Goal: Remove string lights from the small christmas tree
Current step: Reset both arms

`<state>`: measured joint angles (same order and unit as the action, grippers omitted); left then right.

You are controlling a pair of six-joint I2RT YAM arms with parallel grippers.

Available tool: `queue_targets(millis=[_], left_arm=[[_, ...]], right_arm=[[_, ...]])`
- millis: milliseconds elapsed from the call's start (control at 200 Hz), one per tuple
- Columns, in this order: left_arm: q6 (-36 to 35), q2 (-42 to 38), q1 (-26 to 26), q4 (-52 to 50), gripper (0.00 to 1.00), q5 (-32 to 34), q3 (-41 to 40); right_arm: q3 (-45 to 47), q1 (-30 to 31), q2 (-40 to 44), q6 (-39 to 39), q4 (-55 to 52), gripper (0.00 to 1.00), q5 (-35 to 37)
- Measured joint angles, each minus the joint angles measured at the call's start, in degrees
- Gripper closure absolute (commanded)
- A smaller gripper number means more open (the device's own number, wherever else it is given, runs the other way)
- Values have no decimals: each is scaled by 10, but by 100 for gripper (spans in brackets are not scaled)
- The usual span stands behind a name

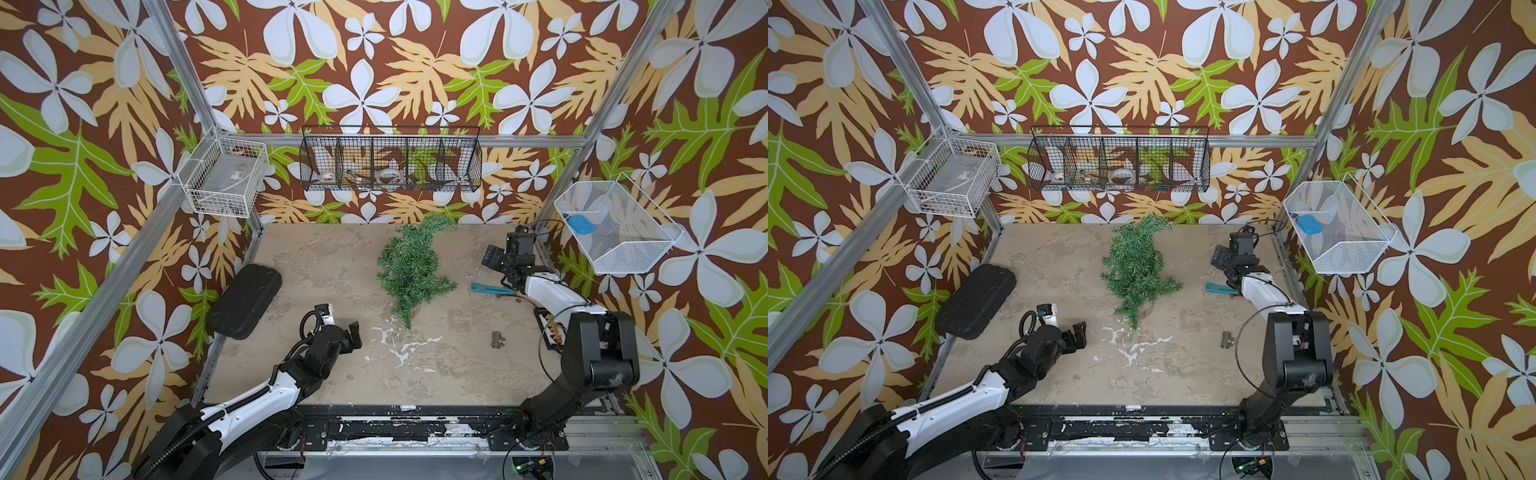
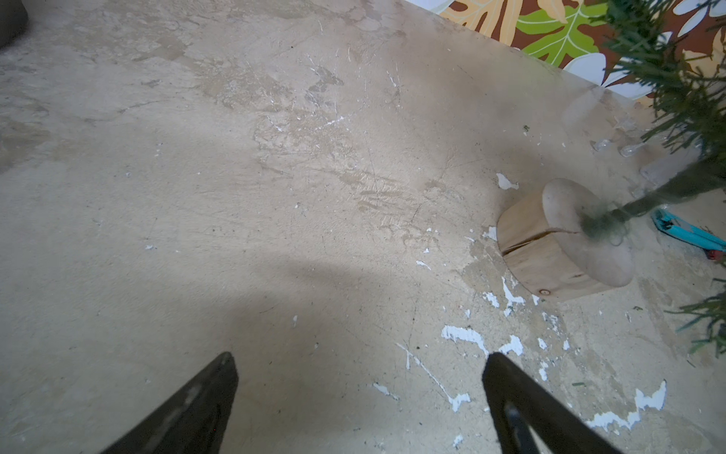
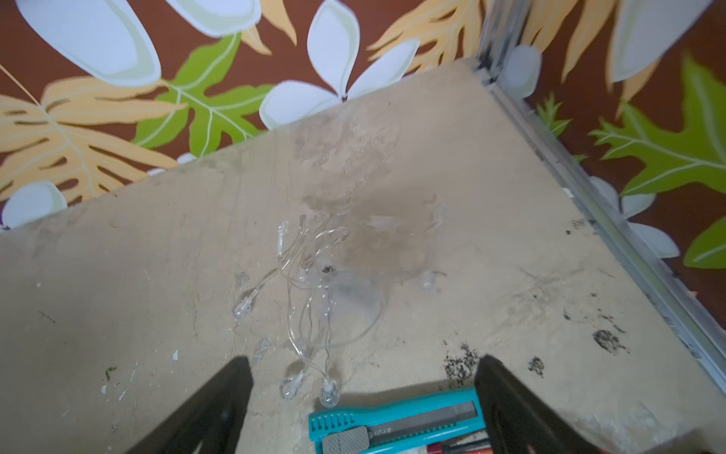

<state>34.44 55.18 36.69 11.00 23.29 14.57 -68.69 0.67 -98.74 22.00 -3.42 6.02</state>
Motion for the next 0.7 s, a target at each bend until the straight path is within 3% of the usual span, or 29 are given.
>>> queue_targets(millis=[295,535,701], left_arm=[[0,1,0,4,0,-5,-3],[0,12,0,4,0,-10,-2],[0,12,0,5,0,-11,-1]], right_arm=[[-154,-9,-146,-27,-36,15,-111],[-97,29,-101,-30,-27,15,-174],[-49,23,-85,-29,-26,14,-174]])
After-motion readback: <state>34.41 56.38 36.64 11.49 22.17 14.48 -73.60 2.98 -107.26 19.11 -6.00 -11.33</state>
